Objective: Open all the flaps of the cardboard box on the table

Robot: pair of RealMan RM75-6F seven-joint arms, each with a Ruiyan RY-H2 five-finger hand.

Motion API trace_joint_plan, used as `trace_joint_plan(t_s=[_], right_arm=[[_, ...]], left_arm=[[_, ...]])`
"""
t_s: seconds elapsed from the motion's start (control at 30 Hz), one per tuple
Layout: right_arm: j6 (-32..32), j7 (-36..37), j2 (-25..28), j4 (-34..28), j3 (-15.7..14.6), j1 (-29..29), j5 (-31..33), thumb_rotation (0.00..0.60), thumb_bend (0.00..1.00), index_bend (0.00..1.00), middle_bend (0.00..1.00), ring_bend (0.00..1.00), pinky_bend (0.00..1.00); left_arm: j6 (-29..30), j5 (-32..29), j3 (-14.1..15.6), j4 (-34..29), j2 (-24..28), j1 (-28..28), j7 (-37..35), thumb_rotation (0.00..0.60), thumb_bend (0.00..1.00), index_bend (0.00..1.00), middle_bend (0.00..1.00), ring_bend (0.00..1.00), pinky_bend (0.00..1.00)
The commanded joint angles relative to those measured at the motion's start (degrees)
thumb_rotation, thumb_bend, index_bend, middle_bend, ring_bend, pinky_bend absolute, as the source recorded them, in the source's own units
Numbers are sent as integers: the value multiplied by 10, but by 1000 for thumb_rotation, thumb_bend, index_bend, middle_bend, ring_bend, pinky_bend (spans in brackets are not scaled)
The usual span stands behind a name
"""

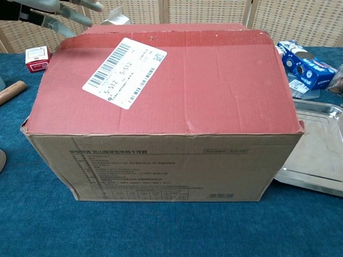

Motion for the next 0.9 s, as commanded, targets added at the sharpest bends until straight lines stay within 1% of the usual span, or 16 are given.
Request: trace_joint_plan(t_s=[0.03, 0.13, 0.23, 0.37, 0.6, 0.77, 0.9], right_arm=[[1, 0, 0, 0, -1, 0, -1, 600, 0, 0, 0, 0, 113], [0, 0, 1, -1, -1, -1, -2, 600, 0, 0, 0, 0, 114], [0, -2, 0, -1, -2, -1, -2, 600, 0, 0, 0, 0, 113], [-2, -6, 0, -2, -2, -1, -2, 600, 0, 0, 0, 0, 114], [-1, -8, 0, -4, -3, -2, -3, 600, 0, 0, 0, 0, 114], [-1, -9, 0, -4, -3, -2, -3, 600, 0, 0, 0, 0, 114], [-4, -12, 0, -5, -4, -1, -2, 600, 0, 0, 0, 0, 114]], left_arm=[[-4, 0, 3, 3, -5, -1, -3, 600, 390, 282, 148, 206, 326], [11, -2, 3, 0, -22, 7, -26, 600, 390, 282, 151, 206, 325], [21, 16, 7, 1, -28, 13, -53, 600, 389, 281, 151, 206, 326], [15, 33, 14, -2, -24, 9, -85, 600, 390, 272, 137, 203, 333], [26, 85, 27, -6, -7, 1, -172, 600, 390, 260, 116, 193, 344], [73, 126, 34, -11, 1, -1, -265, 600, 389, 259, 115, 193, 335], [124, 162, 38, -17, 6, -3, -310, 600, 389, 260, 116, 193, 355]])
